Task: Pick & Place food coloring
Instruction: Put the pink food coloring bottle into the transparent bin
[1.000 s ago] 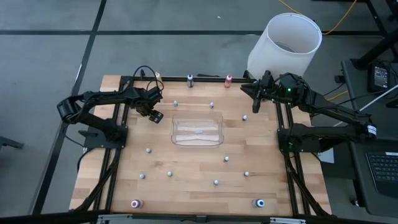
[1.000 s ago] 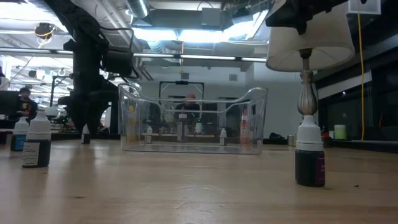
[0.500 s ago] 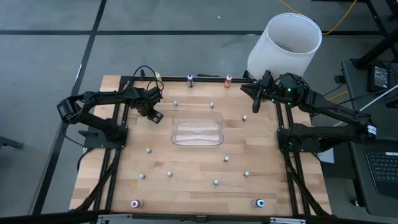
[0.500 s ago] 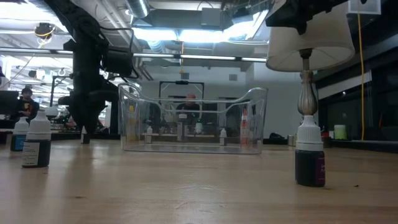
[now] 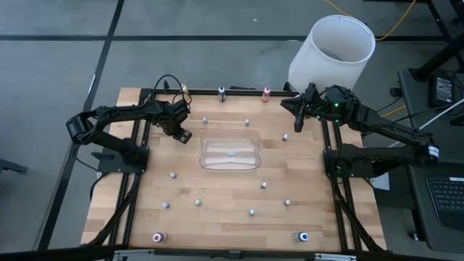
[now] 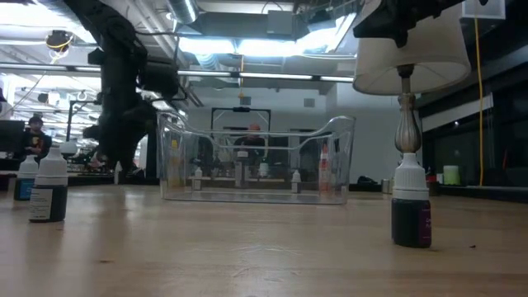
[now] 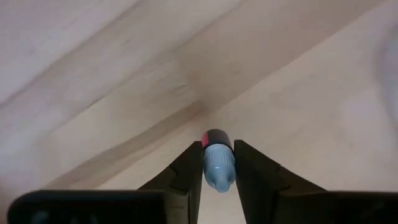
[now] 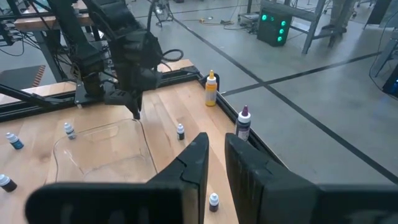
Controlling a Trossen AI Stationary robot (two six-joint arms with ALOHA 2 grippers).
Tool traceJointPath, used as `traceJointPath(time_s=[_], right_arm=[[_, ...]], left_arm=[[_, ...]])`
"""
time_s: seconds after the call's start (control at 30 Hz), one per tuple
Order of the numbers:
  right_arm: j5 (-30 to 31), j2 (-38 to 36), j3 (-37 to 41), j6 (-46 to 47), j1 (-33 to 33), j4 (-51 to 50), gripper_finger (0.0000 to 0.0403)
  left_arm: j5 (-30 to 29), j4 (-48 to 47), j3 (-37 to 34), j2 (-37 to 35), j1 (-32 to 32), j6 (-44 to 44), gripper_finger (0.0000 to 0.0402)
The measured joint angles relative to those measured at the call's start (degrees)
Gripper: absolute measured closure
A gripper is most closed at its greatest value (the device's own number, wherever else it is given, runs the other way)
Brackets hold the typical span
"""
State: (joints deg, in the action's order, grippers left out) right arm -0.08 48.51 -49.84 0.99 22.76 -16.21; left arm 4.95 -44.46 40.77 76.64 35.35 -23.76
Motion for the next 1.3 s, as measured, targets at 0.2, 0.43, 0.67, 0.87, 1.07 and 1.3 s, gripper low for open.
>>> traceJointPath(time_s=[0.2, 0.43, 0.67, 0.87, 1.07, 1.3], right_arm=[[0.0, 0.0, 0.0, 0.0, -0.02, 0.0, 0.0345], [0.0, 0.0, 0.0, 0.14, -0.02, 0.02, 0.0345], [0.0, 0.0, 0.0, 0.04, -0.02, 0.02, 0.0345], [0.0, 0.0, 0.0, 0.02, -0.02, 0.05, 0.0345], [0.0, 0.0, 0.0, -1.48, -0.02, 0.05, 0.0345], [-0.02, 0.0, 0.01, -1.49, -0.02, -0.2, 0.0345]], left_arm=[[0.99, -3.33, 7.76, -0.02, -0.17, 1.8, 0.0328], [1.0, -10.06, 21.92, -0.02, -1.97, 6.61, 0.0325], [2.34, -19.1, 36.55, 0.06, -4.02, 10.88, 0.0329], [2.79, -25.95, 46.53, 3.27, -7.32, 12.23, 0.0329], [2.98, -27.6, 52.63, 9.09, -12.1, 13.14, 0.0327], [3.32, -26.33, 54.08, 14.92, -16.39, 15.94, 0.0329]])
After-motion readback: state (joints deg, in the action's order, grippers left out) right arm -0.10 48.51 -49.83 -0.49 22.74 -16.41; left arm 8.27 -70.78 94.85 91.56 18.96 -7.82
